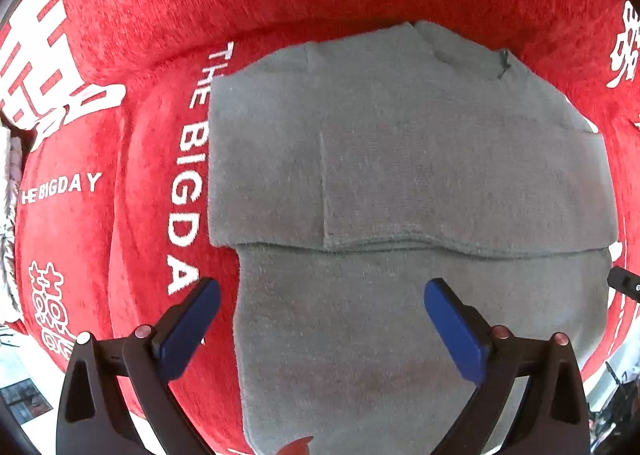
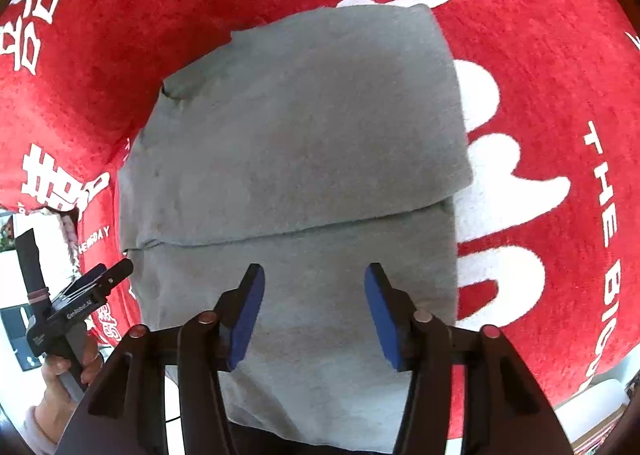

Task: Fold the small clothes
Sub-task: 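Move both open grippers toward the sweater hem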

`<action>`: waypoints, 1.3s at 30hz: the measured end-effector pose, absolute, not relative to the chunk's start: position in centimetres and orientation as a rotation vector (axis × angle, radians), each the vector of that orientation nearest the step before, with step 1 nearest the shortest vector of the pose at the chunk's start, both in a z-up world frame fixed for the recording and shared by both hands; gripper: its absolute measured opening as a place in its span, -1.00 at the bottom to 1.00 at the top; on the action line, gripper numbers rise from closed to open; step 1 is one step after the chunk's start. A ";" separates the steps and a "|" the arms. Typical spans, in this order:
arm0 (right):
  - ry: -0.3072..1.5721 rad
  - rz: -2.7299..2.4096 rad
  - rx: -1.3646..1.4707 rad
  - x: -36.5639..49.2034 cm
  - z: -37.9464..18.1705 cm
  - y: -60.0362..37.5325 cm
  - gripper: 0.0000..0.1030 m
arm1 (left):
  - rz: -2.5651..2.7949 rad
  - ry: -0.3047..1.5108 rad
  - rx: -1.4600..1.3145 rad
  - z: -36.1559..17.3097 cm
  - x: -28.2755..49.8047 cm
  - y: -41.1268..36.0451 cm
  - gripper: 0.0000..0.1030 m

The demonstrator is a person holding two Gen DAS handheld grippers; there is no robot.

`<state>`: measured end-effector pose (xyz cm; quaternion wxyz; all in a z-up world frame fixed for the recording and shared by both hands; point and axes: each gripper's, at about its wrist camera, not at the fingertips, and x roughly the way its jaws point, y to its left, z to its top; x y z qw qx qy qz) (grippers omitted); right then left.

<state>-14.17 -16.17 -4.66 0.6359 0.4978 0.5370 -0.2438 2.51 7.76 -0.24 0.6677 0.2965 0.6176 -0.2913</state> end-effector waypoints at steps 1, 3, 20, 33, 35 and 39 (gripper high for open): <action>1.230 -0.551 1.142 -14.1 -4.8 -16.0 0.13 | -0.656 1.395 0.669 -0.2 2.4 7.8 0.98; 1.231 -0.541 1.153 -14.0 -4.9 -15.7 0.14 | -0.648 1.405 0.656 -0.3 2.5 7.9 0.98; 1.228 -0.445 1.138 -14.1 -4.5 -14.3 0.50 | -0.614 1.440 0.584 -0.7 1.6 10.0 0.98; 1.169 -0.414 1.284 -17.0 -6.7 -10.9 0.65 | -0.693 1.501 0.613 -1.7 -0.2 15.8 0.98; 1.164 -0.418 1.319 -17.8 -7.0 -9.9 0.65 | -0.726 1.522 0.598 -1.8 -0.5 16.9 0.98; 1.179 -0.423 1.370 -20.2 -7.7 -7.1 0.65 | -0.783 1.559 0.607 -2.0 -2.1 19.9 0.98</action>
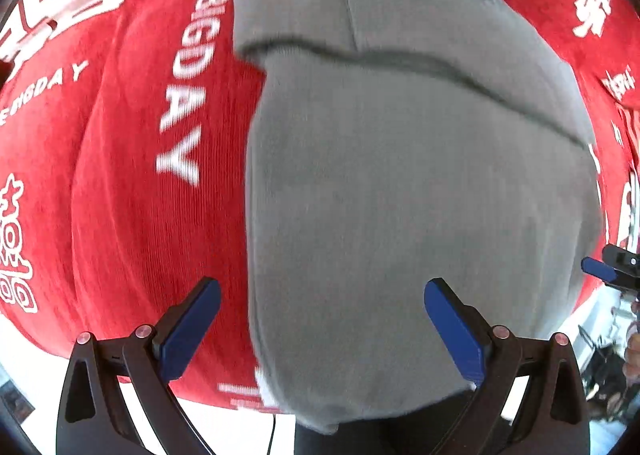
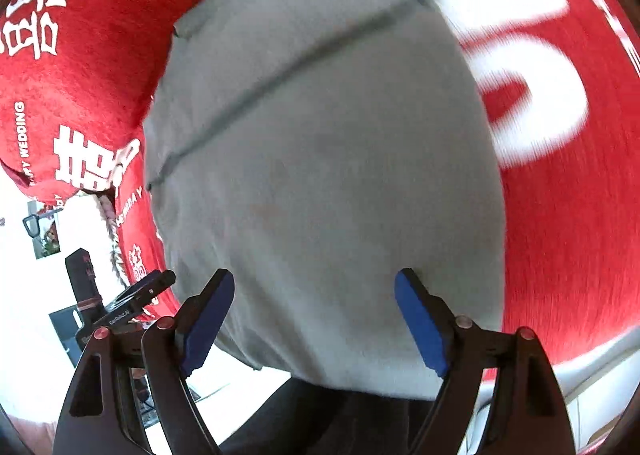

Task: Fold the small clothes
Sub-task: 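Move both open grippers toward the sweater hem, then grasp the sweater hem with both grippers and lift it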

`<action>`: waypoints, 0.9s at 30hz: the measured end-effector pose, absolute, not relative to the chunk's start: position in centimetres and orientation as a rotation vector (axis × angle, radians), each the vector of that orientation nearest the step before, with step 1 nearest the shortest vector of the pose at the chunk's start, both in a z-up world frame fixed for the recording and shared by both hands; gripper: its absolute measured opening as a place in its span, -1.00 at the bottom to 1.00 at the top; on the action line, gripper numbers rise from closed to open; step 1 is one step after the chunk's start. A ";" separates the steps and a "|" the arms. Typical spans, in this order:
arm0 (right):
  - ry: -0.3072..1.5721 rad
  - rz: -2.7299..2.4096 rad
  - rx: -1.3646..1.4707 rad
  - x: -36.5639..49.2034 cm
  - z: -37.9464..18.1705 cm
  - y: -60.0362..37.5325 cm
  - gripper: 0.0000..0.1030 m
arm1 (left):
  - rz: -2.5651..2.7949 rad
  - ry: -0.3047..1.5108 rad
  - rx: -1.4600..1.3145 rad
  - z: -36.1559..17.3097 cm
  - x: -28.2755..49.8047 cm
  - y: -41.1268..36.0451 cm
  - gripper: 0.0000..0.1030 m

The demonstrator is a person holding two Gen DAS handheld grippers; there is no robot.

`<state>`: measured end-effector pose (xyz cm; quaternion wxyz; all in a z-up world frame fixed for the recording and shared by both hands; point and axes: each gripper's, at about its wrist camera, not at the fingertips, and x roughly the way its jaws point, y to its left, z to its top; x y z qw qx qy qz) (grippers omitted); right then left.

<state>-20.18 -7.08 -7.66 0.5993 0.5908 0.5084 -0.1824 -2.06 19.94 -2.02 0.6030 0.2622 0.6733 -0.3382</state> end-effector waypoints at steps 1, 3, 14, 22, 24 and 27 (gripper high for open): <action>1.204 -0.425 1.369 -21.0 -7.9 -6.0 0.65 | -0.794 1.568 0.608 -2.1 -2.5 20.6 0.98; 1.236 -0.415 1.375 -22.3 -8.2 -4.3 0.65 | -0.825 1.603 0.609 -2.3 -3.7 22.2 0.98; 1.376 -0.470 1.456 -29.6 -14.4 2.8 0.65 | -0.872 1.779 0.643 -7.1 -9.9 27.1 0.98; 1.284 -0.478 1.528 -30.3 -15.8 3.3 -0.69 | -0.806 1.728 0.637 -6.6 -10.9 27.2 0.37; 1.270 -0.464 1.520 -30.2 -15.1 3.5 -0.70 | -0.808 1.734 0.638 -6.3 -10.3 27.5 -0.37; 1.240 -0.391 1.508 -29.6 -13.7 3.6 -0.72 | -0.880 1.803 0.561 -5.8 -9.3 27.7 -0.75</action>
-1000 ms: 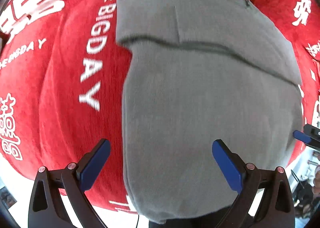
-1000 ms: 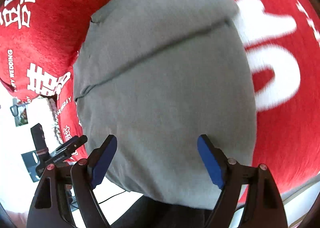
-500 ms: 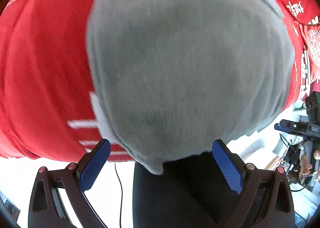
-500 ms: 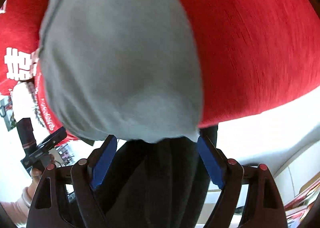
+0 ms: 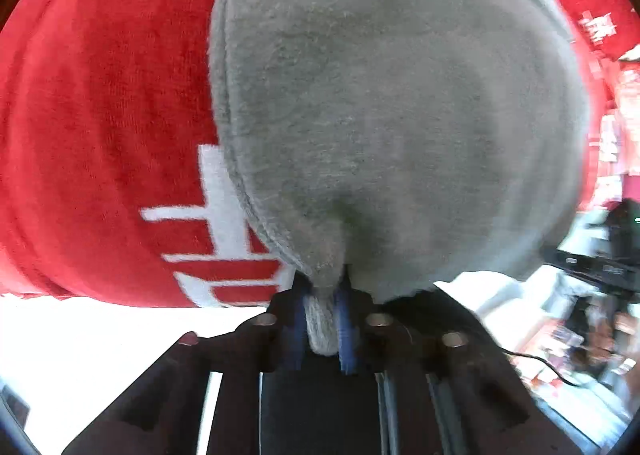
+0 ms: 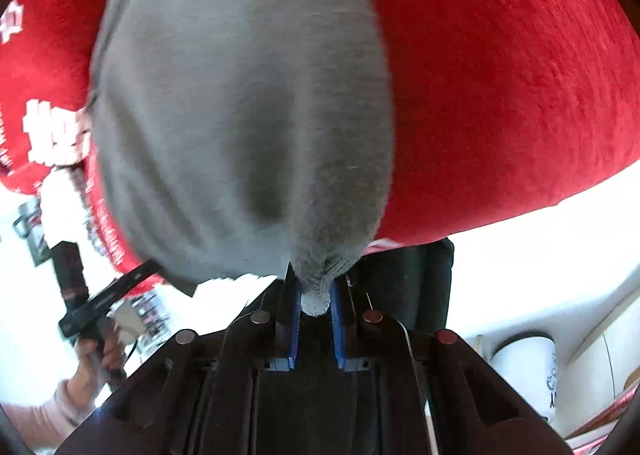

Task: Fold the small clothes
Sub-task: 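Grasp the sweater hem with both grippers and lift it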

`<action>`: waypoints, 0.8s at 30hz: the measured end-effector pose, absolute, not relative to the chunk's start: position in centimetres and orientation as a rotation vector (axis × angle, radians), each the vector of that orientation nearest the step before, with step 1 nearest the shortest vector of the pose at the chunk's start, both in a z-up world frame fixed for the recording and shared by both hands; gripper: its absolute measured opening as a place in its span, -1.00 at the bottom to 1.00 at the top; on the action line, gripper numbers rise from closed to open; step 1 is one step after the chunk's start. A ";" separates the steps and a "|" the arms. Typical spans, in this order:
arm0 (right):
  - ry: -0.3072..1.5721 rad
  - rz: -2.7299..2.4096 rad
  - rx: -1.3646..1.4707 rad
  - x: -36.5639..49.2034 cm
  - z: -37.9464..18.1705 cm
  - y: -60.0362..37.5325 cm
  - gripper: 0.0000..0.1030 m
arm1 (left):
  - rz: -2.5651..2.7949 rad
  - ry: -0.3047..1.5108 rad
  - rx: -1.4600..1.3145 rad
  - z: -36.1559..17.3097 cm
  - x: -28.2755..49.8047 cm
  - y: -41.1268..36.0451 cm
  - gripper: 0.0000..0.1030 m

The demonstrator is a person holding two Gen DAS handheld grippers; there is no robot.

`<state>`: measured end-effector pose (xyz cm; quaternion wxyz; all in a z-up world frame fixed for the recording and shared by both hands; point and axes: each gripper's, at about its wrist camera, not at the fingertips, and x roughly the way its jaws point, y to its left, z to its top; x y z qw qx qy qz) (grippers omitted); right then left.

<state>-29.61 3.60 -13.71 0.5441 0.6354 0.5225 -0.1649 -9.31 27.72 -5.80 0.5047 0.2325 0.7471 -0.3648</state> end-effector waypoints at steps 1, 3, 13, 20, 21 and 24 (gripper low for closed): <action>1.228 -0.369 1.507 -29.6 -13.2 3.5 -0.72 | -0.908 1.823 0.511 -5.2 -8.8 27.7 -0.75; 1.177 -0.318 1.506 -29.1 -11.5 2.9 -0.72 | -0.956 1.822 0.458 -3.7 -8.4 27.1 -0.75; 0.914 -0.269 1.429 -21.3 -5.9 -5.3 -0.72 | -1.014 1.592 0.284 2.1 -0.9 19.5 -0.76; 0.960 -0.368 1.412 -16.0 -8.2 -10.5 -0.72 | -0.912 1.433 0.362 2.1 4.2 15.2 -0.75; 0.961 -0.388 1.420 -16.3 -8.7 -11.0 -0.72 | -0.912 1.431 0.382 2.5 5.7 15.7 -0.75; 0.969 -0.431 1.459 -16.2 -9.6 -12.7 -0.64 | -0.858 1.441 0.417 2.3 5.9 16.2 0.09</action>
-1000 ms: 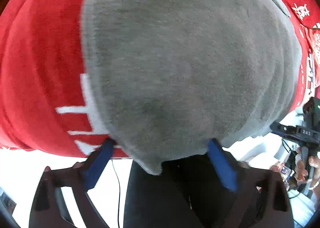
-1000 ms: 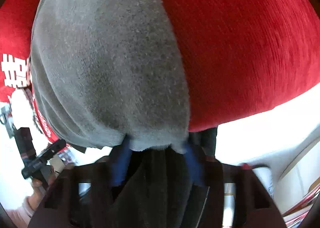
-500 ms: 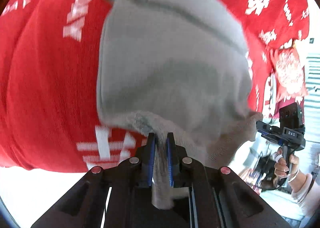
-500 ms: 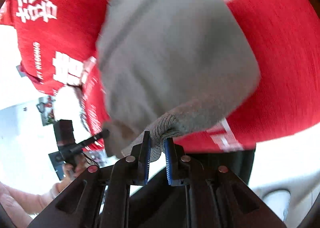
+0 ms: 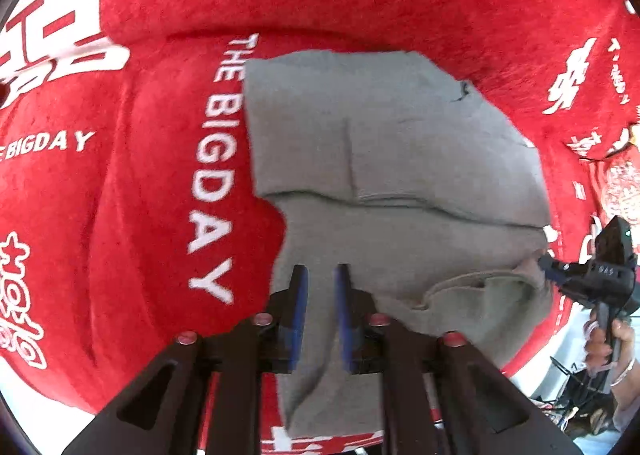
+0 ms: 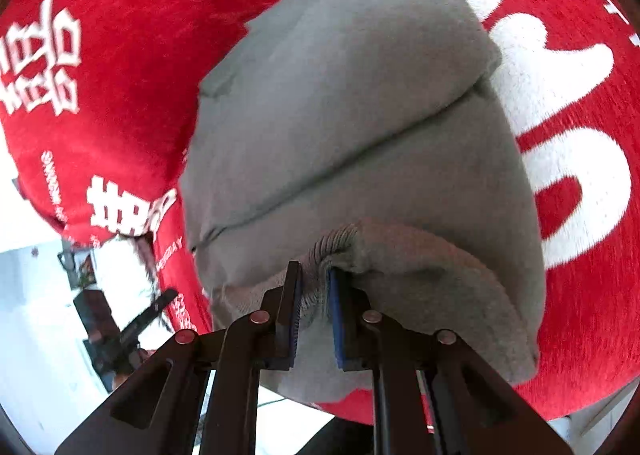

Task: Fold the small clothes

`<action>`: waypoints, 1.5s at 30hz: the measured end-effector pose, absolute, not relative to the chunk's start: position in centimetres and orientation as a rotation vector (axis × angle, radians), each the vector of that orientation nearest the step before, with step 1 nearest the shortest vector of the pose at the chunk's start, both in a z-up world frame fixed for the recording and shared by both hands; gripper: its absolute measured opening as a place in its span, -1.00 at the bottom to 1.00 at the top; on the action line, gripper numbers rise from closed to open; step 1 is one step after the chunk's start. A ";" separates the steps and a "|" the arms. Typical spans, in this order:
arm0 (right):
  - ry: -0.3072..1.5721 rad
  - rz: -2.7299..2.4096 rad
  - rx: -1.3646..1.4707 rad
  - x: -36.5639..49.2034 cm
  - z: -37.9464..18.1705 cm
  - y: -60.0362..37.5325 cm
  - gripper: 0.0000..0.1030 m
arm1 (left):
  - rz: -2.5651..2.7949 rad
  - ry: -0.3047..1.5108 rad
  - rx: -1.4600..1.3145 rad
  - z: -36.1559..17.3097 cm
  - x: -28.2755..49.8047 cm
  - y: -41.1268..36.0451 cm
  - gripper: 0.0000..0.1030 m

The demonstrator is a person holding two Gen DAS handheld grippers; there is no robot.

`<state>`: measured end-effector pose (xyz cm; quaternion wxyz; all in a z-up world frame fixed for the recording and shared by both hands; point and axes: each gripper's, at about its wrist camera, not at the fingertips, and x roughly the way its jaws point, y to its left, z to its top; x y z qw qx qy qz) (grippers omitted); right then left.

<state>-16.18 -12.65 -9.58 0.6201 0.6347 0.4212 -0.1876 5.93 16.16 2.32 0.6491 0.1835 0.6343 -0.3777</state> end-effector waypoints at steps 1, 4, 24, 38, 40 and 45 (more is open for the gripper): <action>0.972 -0.447 1.461 -16.2 -9.6 -12.9 -0.64 | -0.837 1.431 0.433 2.3 5.5 16.5 0.52; 0.957 -0.505 1.422 -16.2 -8.4 -13.7 -0.25 | -0.832 1.376 0.460 2.7 4.1 16.9 0.97; 1.346 -0.502 0.800 -10.1 -8.7 -12.6 0.09 | -0.966 1.608 0.575 -4.1 -0.6 15.4 0.64; 1.243 -0.522 0.744 -12.8 -2.1 -10.6 -0.88 | -1.076 1.477 0.494 3.2 -0.2 16.7 -0.88; 1.207 -0.547 0.722 -13.3 -0.1 -10.9 -0.88 | -1.088 1.427 0.478 5.2 0.5 16.3 -0.88; 1.101 -0.579 0.701 -12.1 3.7 -13.7 -0.88 | -1.099 1.309 0.396 9.3 4.4 12.9 -0.88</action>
